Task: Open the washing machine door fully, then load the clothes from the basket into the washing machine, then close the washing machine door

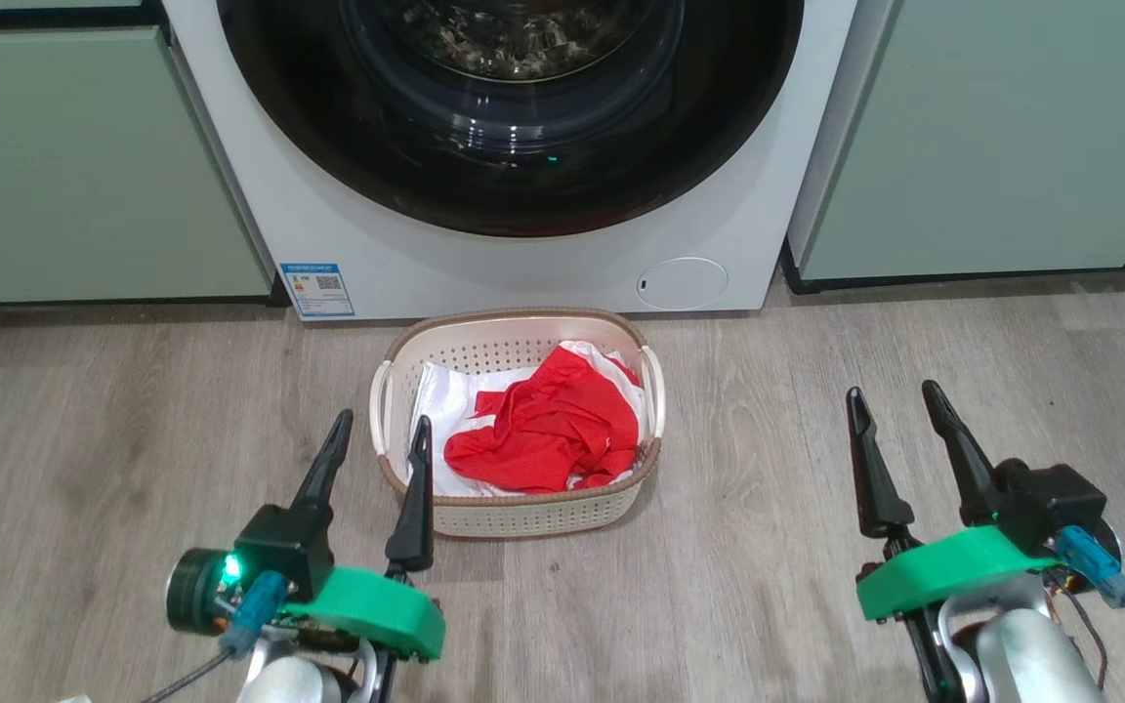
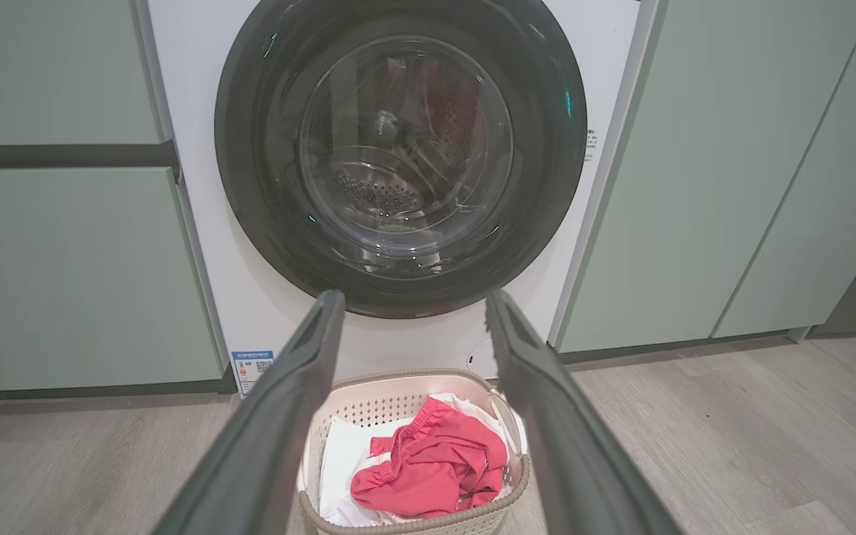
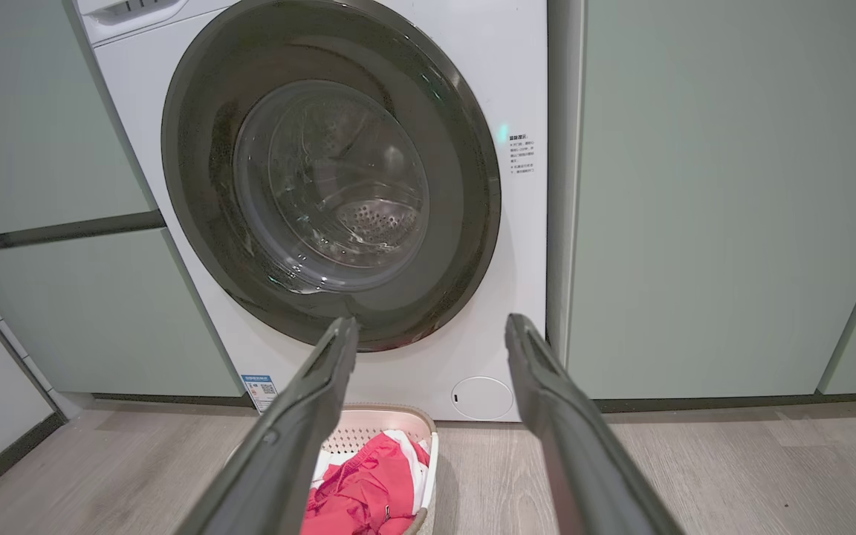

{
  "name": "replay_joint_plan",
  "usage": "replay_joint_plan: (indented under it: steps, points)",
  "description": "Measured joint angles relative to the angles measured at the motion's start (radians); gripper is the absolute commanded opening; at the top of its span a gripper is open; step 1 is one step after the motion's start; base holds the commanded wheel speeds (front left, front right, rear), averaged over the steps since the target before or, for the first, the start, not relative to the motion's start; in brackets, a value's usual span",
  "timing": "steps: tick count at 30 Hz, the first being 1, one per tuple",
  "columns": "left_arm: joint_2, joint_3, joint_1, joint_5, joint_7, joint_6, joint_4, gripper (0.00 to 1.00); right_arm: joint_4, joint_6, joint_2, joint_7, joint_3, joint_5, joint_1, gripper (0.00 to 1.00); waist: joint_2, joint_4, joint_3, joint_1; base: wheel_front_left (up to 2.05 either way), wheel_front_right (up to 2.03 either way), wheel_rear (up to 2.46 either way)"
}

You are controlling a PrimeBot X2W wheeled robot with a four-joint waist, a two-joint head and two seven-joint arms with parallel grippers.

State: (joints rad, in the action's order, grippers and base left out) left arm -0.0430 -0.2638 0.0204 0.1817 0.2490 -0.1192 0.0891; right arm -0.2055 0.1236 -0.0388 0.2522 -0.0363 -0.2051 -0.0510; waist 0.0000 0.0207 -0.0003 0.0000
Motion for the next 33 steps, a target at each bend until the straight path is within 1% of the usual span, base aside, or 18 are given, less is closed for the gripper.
replay_joint_plan:
  steps: [5,8,10,13,21,23,26,33]
  points:
    - [0.0,0.001,0.0,0.003,0.0,0.002,0.0,1.0,-0.005,0.0,0.0,0.0,0.0,0.0,0.0,1.0,0.0,0.0,0.0,0.0,0.0,0.0,0.0]
    - [0.0,0.001,0.0,0.021,0.0,0.025,-0.001,1.0,-0.006,0.0,0.0,0.0,0.001,0.0,0.0,1.0,0.0,0.0,0.0,0.0,0.0,0.0,0.0]
    - [0.0,0.006,-0.001,0.048,0.0,0.034,-0.001,1.0,-0.007,0.0,0.0,0.0,0.001,0.0,0.0,1.0,0.0,0.001,0.0,0.0,0.0,0.0,0.0]
    - [0.0,0.012,-0.002,0.056,0.0,0.047,-0.001,1.0,-0.007,0.0,0.0,0.0,0.001,0.0,0.0,1.0,0.0,0.002,0.0,0.0,0.0,0.0,0.0]
    - [0.0,0.038,-0.002,0.103,0.0,0.06,0.005,1.0,-0.011,0.0,0.0,0.0,0.0,0.0,0.0,1.0,0.0,0.002,0.0,0.0,0.0,0.0,0.0]
    - [0.0,0.037,-0.004,0.164,0.0,0.086,0.031,1.0,-0.012,0.0,0.0,0.0,0.0,0.0,0.0,1.0,0.0,0.002,-0.001,0.0,0.0,0.0,0.0]
    - [0.0,0.038,-0.012,0.201,0.0,0.12,0.06,1.0,-0.013,0.0,0.0,0.0,0.0,0.0,0.0,1.0,0.0,0.002,-0.001,0.0,0.0,0.0,0.0]
    - [0.0,0.044,-0.014,0.239,0.0,0.152,0.073,1.0,-0.016,0.0,0.0,0.0,0.0,0.002,0.0,1.0,0.0,0.004,-0.003,0.0,0.0,0.0,0.0]
